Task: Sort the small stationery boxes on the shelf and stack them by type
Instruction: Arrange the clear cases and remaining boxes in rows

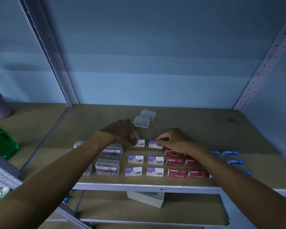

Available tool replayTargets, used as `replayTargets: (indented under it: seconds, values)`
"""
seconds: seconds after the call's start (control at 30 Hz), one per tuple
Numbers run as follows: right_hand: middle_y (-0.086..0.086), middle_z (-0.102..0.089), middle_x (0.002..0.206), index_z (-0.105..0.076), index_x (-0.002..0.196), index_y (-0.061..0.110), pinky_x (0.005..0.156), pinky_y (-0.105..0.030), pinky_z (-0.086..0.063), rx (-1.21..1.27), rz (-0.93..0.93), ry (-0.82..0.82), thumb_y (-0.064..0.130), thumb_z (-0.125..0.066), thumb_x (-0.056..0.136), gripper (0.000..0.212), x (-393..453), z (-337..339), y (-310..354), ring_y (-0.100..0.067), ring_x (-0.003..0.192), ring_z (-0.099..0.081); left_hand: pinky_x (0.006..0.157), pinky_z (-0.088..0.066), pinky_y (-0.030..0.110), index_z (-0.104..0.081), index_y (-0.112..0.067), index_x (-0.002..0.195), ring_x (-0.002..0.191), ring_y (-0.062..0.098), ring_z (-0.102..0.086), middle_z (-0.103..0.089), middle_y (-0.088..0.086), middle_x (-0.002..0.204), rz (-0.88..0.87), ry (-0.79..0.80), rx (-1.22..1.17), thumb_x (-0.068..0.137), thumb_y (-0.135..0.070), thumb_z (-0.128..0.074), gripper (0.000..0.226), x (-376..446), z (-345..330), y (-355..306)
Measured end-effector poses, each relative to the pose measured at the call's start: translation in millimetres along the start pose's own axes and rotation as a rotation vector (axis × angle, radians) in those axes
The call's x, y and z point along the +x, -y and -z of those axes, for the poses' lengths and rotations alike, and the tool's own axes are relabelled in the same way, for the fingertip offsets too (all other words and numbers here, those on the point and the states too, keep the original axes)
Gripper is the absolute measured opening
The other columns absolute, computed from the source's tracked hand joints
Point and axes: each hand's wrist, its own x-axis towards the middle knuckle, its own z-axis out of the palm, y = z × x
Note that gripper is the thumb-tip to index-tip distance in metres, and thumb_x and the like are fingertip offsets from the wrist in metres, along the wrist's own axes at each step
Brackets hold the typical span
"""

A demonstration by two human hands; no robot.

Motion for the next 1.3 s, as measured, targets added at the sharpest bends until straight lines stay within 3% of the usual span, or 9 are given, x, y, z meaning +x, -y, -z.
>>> replayTargets:
  seconds: [0.13,0.27,0.37,0.5,0.6,0.8,1.03,1.2,1.3]
  values:
    - [0.015,-0.074,0.112,-0.075,0.114,0.032,0.082,-0.021,-0.052,0.038,-0.013,-0.013,0.047,-0.062,0.096,0.027,-3,3,-2,0.0,0.094,-0.066,0.08,-0.058,0.023,-0.078,-0.029,0.095,0.078,-0.001,-0.069,-0.075,-0.017,0.092,-0.034,-0.069,-0.052,0.08,-0.035,-0.071,0.017,0,6,4]
    - [0.018,-0.074,0.109,-0.075,0.114,0.034,0.086,-0.025,-0.055,0.053,-0.013,-0.038,0.048,-0.058,0.098,0.027,-8,10,-3,0.002,0.093,-0.068,0.066,-0.057,0.026,-0.077,-0.022,0.086,0.064,0.002,-0.067,-0.075,-0.009,0.081,-0.057,-0.199,-0.064,0.085,-0.034,-0.057,0.023,-4,10,11]
    - [0.02,-0.073,0.107,-0.075,0.111,0.035,0.085,-0.024,-0.054,0.03,-0.002,-0.046,0.047,-0.061,0.096,0.024,-10,13,-3,0.004,0.093,-0.066,0.067,-0.057,0.027,-0.077,-0.023,0.085,0.064,0.0,-0.066,-0.075,-0.011,0.082,-0.058,-0.237,-0.089,0.084,-0.031,-0.061,0.018,-4,13,11]
    - [0.023,-0.072,0.096,-0.076,0.109,0.035,0.078,-0.021,-0.054,-0.013,0.011,-0.029,0.046,-0.073,0.088,0.024,-11,11,2,0.004,0.086,-0.066,0.078,-0.057,0.022,-0.077,-0.031,0.084,0.075,-0.003,-0.069,-0.074,-0.019,0.081,-0.041,-0.106,-0.135,0.077,-0.033,-0.075,0.008,-3,12,6]
    - [0.024,-0.07,0.089,-0.077,0.107,0.033,0.071,-0.017,-0.051,-0.055,0.009,-0.033,0.041,-0.076,0.087,0.022,-10,8,5,0.003,0.081,-0.066,0.077,-0.059,0.024,-0.078,-0.033,0.085,0.073,-0.004,-0.068,-0.074,-0.022,0.081,-0.053,-0.1,-0.087,0.072,-0.041,-0.081,0.016,0,1,5]
    - [0.017,-0.075,0.098,-0.077,0.104,0.032,0.08,-0.026,-0.059,-0.077,-0.019,-0.041,0.036,-0.075,0.089,0.016,-7,5,7,0.0,0.084,-0.067,0.077,-0.06,0.029,-0.079,-0.031,0.083,0.069,-0.003,-0.068,-0.074,-0.018,0.077,-0.029,-0.117,-0.12,0.072,-0.033,-0.083,0.012,3,-10,9]
    - [0.017,-0.075,0.098,-0.078,0.105,0.032,0.066,-0.016,-0.051,-0.113,0.002,0.009,0.038,-0.075,0.089,0.018,-14,3,12,-0.001,0.079,-0.068,0.082,-0.058,0.028,-0.079,-0.033,0.084,0.072,-0.007,-0.066,-0.073,-0.023,0.077,-0.018,-0.062,-0.054,0.072,-0.036,-0.082,0.012,-6,-8,2]
    - [0.015,-0.077,0.099,-0.078,0.104,0.033,0.073,-0.021,-0.057,-0.12,0.016,0.023,0.039,-0.076,0.088,0.017,-18,3,13,0.0,0.08,-0.069,0.083,-0.057,0.029,-0.077,-0.038,0.082,0.071,-0.012,-0.063,-0.071,-0.027,0.072,0.012,-0.063,-0.012,0.069,-0.041,-0.081,0.013,-10,-8,-3]
    - [0.015,-0.076,0.1,-0.078,0.105,0.032,0.073,-0.021,-0.058,-0.123,0.016,0.02,0.039,-0.075,0.088,0.018,-18,3,13,-0.001,0.08,-0.069,0.084,-0.056,0.032,-0.077,-0.037,0.085,0.077,-0.007,-0.063,-0.072,-0.027,0.076,0.013,-0.072,0.002,0.072,-0.044,-0.079,0.015,-11,-8,-2]
